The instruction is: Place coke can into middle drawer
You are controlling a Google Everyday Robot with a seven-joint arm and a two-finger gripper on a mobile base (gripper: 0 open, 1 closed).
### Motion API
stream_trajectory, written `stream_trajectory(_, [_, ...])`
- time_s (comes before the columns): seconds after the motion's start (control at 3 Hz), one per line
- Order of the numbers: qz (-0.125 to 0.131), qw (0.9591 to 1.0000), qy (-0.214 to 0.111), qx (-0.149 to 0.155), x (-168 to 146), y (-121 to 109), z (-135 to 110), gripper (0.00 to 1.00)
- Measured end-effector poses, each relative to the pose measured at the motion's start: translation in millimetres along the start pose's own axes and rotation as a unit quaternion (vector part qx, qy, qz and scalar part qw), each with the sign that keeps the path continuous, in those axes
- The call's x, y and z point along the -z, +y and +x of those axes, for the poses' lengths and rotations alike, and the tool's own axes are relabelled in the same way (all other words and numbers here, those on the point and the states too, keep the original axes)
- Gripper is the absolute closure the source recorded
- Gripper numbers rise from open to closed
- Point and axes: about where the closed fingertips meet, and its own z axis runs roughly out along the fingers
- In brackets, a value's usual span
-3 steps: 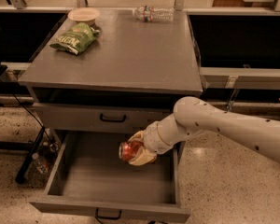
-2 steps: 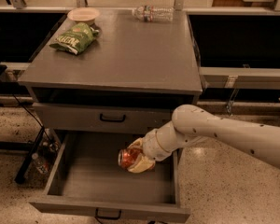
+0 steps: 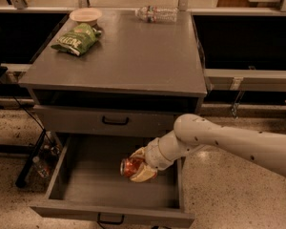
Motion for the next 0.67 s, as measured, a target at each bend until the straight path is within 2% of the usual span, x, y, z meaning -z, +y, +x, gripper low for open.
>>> stream_trajectory(0.33, [0.003,0.9998,-0.016,-0.006,-8.9,-10.1,7.0,1.00])
stream_trajectory(0.67, [-0.011,0.9984,-0.045,-0.032,-48.1,-47.8,36.2,1.00])
